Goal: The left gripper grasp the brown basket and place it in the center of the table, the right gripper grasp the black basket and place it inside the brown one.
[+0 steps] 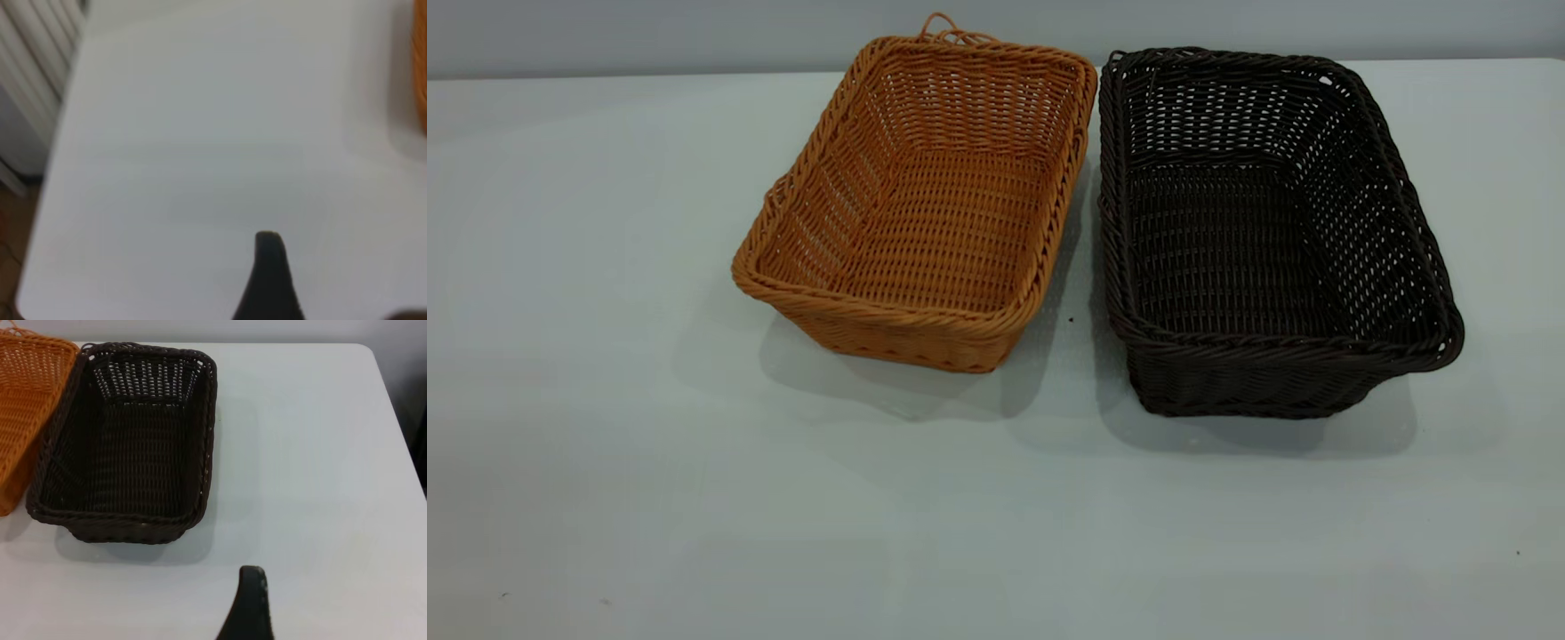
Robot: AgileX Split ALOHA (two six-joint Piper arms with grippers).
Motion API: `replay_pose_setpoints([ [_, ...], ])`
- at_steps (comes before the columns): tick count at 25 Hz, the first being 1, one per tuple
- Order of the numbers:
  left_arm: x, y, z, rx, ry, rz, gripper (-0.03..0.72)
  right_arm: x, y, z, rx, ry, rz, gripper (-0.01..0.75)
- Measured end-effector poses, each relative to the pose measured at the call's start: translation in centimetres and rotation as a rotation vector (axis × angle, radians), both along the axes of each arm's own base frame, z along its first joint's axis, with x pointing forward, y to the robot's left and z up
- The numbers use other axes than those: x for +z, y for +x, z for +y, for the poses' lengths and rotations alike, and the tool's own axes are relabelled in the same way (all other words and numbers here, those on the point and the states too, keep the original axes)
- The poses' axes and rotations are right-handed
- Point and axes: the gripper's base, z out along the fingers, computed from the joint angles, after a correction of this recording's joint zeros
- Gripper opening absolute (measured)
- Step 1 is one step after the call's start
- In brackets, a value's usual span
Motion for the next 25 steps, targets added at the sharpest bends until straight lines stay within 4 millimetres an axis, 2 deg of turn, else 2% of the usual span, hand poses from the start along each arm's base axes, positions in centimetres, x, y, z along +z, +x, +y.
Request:
replay_pose_setpoints([
  [2, 1.4, 1.1, 0.0, 0.012, 0.000, 0.006, 0.518, 0.0, 0.0, 0.0, 0.002, 0.004, 0.000, 0.573],
  [5, 3.3, 4.1, -0.1, 0.011, 0.000, 0.056, 0.518, 0.0, 0.4, 0.0, 0.003, 0.004, 0.025, 0.573],
  [8, 4.2, 8.4, -0.4, -0.004, 0.008, 0.110, 0.518, 0.0, 0.8, 0.0, -0.002, 0.011, 0.052, 0.573],
  [12, 4.3, 15.0, -0.8, -0.033, 0.015, 0.141, 0.518, 0.1, 1.1, 0.0, -0.016, 0.032, 0.071, 0.573],
  [18, 2.8, 24.3, -1.8, -0.058, -0.055, 0.192, 0.518, 0.1, 1.2, 0.0, -0.027, 0.049, 0.078, 0.573],
  [21, 0.8, 28.6, -2.9, -0.090, -0.061, 0.219, 0.518, 0.1, 1.5, 0.1, -0.028, 0.049, 0.094, 0.573],
  [25, -2.0, 33.4, -5.2, -0.152, -0.055, 0.264, 0.518, 0.4, 2.6, 0.0, -0.045, 0.060, 0.133, 0.573],
])
